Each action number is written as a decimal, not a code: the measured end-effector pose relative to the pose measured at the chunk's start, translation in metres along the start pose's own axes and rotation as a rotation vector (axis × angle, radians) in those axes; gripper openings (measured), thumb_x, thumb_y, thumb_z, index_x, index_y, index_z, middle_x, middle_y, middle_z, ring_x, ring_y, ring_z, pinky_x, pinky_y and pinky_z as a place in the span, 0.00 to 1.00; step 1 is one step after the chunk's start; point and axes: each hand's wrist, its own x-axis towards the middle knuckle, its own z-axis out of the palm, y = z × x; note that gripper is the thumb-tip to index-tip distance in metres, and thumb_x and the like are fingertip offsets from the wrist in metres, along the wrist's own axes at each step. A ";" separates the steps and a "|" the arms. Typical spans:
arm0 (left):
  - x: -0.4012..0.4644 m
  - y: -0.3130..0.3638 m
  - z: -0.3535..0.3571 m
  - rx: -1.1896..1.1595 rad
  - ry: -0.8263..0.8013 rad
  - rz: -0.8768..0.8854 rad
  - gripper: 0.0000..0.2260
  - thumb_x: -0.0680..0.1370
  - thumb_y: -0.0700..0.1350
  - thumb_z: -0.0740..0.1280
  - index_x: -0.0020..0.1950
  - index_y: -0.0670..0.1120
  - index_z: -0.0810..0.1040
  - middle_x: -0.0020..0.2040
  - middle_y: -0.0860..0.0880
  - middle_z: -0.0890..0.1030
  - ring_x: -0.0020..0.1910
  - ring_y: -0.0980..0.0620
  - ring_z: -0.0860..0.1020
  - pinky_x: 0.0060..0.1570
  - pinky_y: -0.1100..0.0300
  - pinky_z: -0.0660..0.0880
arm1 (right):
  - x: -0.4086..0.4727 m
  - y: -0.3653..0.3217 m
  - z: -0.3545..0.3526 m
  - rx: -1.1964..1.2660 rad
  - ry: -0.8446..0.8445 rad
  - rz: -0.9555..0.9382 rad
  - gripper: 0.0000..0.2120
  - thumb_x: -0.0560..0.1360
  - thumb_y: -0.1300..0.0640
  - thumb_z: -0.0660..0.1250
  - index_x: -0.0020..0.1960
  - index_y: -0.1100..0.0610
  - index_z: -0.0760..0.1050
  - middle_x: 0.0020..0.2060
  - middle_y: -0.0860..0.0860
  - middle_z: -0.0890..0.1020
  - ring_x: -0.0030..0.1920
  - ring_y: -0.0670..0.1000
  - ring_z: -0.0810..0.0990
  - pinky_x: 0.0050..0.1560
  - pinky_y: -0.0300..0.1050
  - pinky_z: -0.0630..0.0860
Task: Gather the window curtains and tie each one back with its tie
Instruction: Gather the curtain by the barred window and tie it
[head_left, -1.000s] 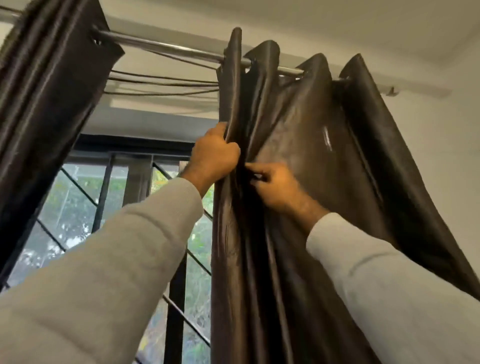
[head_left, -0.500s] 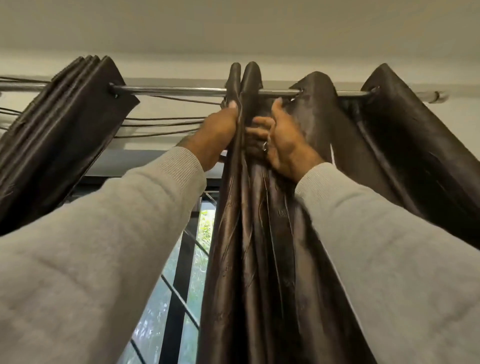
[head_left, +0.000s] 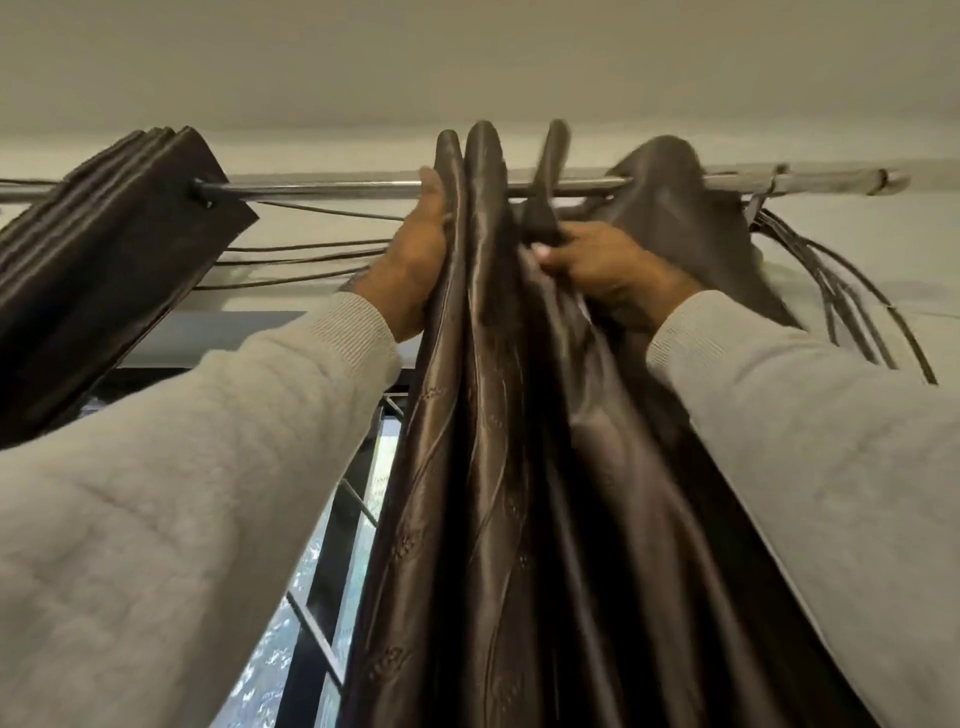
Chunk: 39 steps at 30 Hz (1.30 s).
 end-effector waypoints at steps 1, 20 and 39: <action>0.000 -0.001 0.000 -0.018 0.006 -0.005 0.41 0.84 0.73 0.45 0.57 0.42 0.86 0.48 0.41 0.89 0.47 0.44 0.88 0.56 0.48 0.85 | -0.002 -0.005 0.006 0.150 -0.088 -0.026 0.18 0.82 0.48 0.70 0.63 0.61 0.84 0.55 0.57 0.86 0.52 0.54 0.83 0.50 0.46 0.80; 0.015 -0.002 -0.032 0.041 0.109 0.075 0.39 0.81 0.77 0.48 0.68 0.48 0.79 0.50 0.46 0.87 0.51 0.48 0.87 0.59 0.45 0.82 | 0.039 0.005 -0.043 -0.420 0.700 0.237 0.41 0.76 0.27 0.54 0.75 0.56 0.72 0.72 0.59 0.77 0.72 0.65 0.75 0.74 0.62 0.69; 0.016 0.018 -0.028 0.014 0.183 0.019 0.48 0.78 0.80 0.47 0.63 0.41 0.86 0.59 0.39 0.88 0.55 0.40 0.87 0.62 0.44 0.83 | 0.037 -0.034 0.039 0.408 0.237 0.073 0.47 0.79 0.22 0.43 0.56 0.58 0.86 0.50 0.54 0.90 0.51 0.54 0.88 0.60 0.55 0.82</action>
